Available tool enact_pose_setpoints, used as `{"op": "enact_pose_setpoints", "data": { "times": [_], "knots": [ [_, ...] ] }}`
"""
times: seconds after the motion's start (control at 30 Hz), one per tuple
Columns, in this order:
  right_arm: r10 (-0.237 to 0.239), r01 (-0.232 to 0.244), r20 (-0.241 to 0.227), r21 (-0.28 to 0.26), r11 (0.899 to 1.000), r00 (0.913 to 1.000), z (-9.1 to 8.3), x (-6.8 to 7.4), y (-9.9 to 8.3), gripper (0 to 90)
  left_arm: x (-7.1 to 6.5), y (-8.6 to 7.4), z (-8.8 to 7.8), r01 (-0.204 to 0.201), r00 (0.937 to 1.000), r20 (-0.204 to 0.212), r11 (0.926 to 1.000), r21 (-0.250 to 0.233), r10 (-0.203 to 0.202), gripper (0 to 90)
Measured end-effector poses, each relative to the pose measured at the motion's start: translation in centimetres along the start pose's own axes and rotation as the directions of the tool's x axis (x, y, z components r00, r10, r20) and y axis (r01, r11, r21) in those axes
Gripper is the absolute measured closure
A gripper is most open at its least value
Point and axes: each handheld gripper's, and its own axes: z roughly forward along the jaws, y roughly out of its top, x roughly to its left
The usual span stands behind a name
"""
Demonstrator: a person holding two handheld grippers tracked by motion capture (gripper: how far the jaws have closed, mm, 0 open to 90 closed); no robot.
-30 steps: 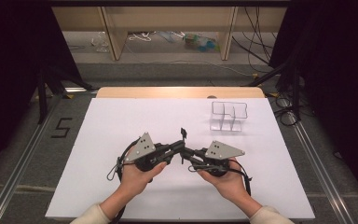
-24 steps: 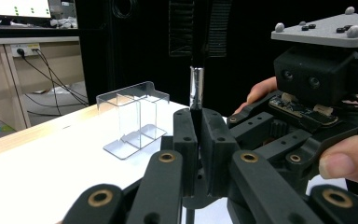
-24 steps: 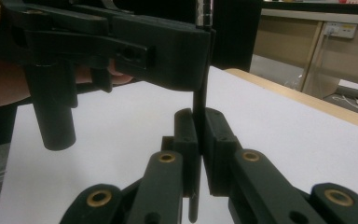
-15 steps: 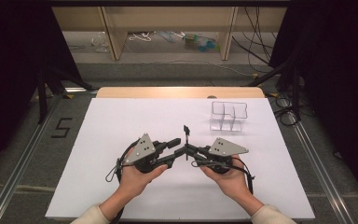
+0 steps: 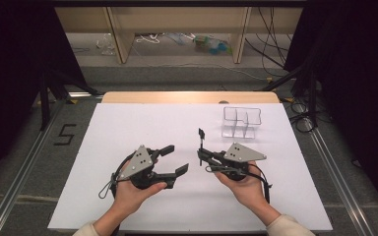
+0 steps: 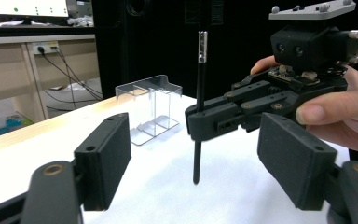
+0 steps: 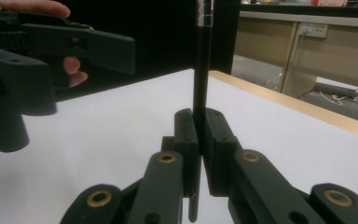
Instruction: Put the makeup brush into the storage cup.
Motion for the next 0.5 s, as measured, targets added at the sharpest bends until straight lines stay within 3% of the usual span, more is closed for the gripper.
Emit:
{"op": "enact_pose_setpoints", "data": {
  "times": [0.3,0.5],
  "knots": [
    [-0.006,0.006,0.009,-0.015,1.0,0.9999,-0.1,-0.3,0.1,85.6,0.3,-0.5,-1.3,0.012,0.9995,-0.028,0.9999,-0.005,-0.012,21.1],
    [0.014,-0.014,0.014,0.005,1.0,0.9998,-0.3,-0.4,0.2,85.7,0.7,-0.8,-2.4,0.006,0.9985,-0.054,1.0,-0.006,-0.007,20.7]
  ]
}}
